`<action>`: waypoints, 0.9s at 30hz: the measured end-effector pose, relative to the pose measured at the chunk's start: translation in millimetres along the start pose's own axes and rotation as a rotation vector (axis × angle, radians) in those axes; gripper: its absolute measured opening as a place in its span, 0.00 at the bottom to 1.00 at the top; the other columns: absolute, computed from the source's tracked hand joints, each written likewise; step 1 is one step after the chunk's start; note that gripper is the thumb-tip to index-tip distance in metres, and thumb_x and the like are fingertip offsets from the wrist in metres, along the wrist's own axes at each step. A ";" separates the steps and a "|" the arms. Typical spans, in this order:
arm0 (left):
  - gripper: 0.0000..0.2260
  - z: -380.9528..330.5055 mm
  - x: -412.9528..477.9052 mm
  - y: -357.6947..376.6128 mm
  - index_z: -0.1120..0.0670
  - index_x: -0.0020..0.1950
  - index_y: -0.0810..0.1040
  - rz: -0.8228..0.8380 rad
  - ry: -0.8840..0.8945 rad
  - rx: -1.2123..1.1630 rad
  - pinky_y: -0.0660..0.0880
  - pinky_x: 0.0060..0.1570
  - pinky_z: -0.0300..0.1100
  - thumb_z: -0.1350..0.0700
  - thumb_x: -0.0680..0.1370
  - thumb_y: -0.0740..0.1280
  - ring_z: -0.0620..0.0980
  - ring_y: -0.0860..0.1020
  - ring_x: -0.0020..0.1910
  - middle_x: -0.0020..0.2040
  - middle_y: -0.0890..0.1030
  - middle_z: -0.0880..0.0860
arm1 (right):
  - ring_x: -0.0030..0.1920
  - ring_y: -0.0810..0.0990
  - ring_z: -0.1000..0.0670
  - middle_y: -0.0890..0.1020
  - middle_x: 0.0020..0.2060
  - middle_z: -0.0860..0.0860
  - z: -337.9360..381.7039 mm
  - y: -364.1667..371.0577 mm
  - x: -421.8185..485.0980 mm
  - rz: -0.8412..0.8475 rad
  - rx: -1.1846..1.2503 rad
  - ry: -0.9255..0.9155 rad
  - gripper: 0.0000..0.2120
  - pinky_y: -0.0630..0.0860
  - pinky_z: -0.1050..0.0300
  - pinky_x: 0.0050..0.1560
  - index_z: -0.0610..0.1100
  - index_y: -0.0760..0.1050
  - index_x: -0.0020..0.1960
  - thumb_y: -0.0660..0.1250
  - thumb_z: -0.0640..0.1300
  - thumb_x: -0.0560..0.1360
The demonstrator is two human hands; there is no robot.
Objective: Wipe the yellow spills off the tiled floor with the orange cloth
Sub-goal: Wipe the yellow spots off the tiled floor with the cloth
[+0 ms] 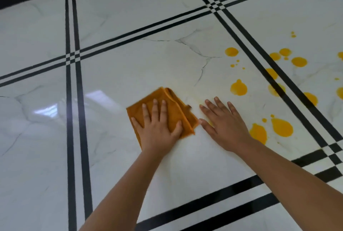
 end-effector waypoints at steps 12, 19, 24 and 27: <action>0.35 -13.5 -64.1 13.9 0.41 0.74 0.37 0.051 0.292 0.065 0.34 0.67 0.63 0.29 0.71 0.42 0.55 0.36 0.74 0.76 0.40 0.46 | 0.76 0.44 0.52 0.52 0.76 0.53 -13.1 -6.9 -24.3 -0.067 0.039 0.149 0.41 0.39 0.53 0.73 0.52 0.48 0.76 0.27 0.64 0.67; 0.37 -36.5 18.7 3.7 0.44 0.75 0.40 0.015 0.064 -0.003 0.37 0.66 0.65 0.31 0.69 0.40 0.56 0.39 0.75 0.77 0.44 0.48 | 0.76 0.48 0.50 0.57 0.75 0.51 -32.2 -5.1 -43.8 -0.149 0.082 0.203 0.47 0.39 0.54 0.71 0.49 0.53 0.76 0.21 0.68 0.67; 0.36 -69.0 5.5 13.6 0.41 0.74 0.39 0.056 0.433 0.124 0.38 0.68 0.64 0.31 0.69 0.41 0.53 0.39 0.75 0.77 0.44 0.45 | 0.76 0.50 0.49 0.60 0.74 0.49 -58.5 -12.9 -58.2 -0.213 0.100 0.298 0.38 0.42 0.52 0.72 0.48 0.57 0.75 0.31 0.65 0.73; 0.34 -75.4 44.9 7.4 0.43 0.75 0.43 0.026 0.165 0.027 0.38 0.67 0.65 0.32 0.72 0.45 0.54 0.41 0.75 0.77 0.45 0.47 | 0.75 0.52 0.48 0.62 0.74 0.48 -68.0 -7.2 -70.7 -0.235 0.107 0.302 0.38 0.44 0.50 0.72 0.47 0.59 0.74 0.31 0.65 0.74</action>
Point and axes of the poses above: each hand's wrist, its own x-axis towards the middle knuckle, its own y-axis out of the palm, z = x × y, the point moved 5 cm from there along x, towards the middle knuckle
